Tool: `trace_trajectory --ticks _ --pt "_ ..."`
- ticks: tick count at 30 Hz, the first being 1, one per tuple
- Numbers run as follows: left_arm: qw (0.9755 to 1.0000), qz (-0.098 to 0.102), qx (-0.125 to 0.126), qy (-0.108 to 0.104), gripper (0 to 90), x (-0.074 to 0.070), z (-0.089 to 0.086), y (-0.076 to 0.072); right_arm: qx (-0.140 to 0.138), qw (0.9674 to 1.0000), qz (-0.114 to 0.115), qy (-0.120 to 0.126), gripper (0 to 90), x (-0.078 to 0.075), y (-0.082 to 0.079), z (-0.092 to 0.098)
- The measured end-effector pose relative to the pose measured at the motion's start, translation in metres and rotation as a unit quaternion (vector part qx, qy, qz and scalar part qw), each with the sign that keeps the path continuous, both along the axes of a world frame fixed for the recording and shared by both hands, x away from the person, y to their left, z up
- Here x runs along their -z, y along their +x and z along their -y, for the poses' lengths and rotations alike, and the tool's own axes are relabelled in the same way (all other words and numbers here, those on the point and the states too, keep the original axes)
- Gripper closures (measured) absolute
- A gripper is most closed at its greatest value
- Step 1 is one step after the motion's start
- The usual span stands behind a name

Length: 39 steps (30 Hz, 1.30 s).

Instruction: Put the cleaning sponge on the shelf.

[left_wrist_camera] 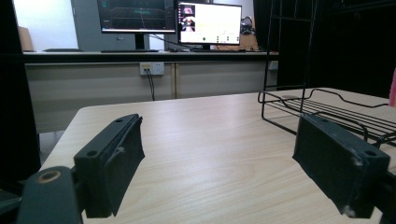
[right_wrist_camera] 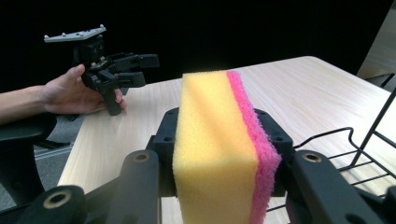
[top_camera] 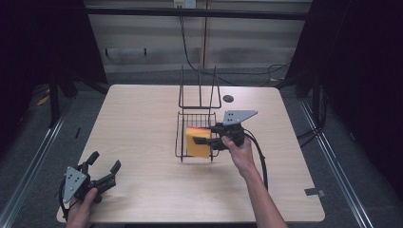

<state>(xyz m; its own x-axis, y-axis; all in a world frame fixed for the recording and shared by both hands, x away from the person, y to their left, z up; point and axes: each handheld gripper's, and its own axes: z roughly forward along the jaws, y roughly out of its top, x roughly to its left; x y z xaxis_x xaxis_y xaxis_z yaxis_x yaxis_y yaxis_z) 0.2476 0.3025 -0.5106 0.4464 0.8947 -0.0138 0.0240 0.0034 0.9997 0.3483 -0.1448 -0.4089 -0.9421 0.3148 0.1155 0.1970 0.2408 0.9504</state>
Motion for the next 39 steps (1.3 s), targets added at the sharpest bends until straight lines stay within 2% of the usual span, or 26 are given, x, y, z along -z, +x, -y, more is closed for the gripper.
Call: trace_trajectory --ticks 5,8,11,17,18,24,29,34,39 --pt "1.0 0.001 -0.001 0.0 15.6 0.0 0.0 0.0 0.0 0.9998 -0.018 -0.007 59.4 0.009 0.01 0.001" --pt "1.0 0.001 -0.001 0.0 15.6 0.0 0.0 0.0 -0.002 0.9998 -0.017 -0.01 59.4 0.011 0.013 0.001" --pt "1.0 0.001 -0.002 0.001 15.6 0.0 0.0 0.0 -0.006 0.9998 -0.017 -0.001 59.3 0.013 0.018 0.002" --pt "1.0 0.001 -0.001 0.002 15.6 0.0 0.0 0.0 -0.009 0.9997 -0.019 -0.01 59.3 0.012 0.027 -0.003" --pt "1.0 0.001 -0.001 0.0 15.6 0.0 0.0 0.0 -0.006 0.9998 -0.017 -0.002 59.3 0.012 0.029 -0.005" --pt "1.0 0.002 -0.001 0.0 15.6 0.0 0.0 0.0 -0.006 0.9995 -0.027 -0.013 59.3 0.022 0.034 -0.006" --pt "1.0 0.001 -0.001 0.0 15.6 0.0 0.0 0.0 -0.002 0.9996 -0.026 -0.004 59.2 0.025 0.038 -0.004" --pt "1.0 0.001 0.0 0.002 15.6 0.0 0.0 0.0 0.0 0.9995 -0.03 -0.009 59.2 0.034 0.042 -0.005" --pt "1.0 0.001 0.001 -0.001 15.5 0.0 0.0 0.0 -0.007 0.9994 -0.032 -0.006 59.1 0.036 0.042 -0.008"
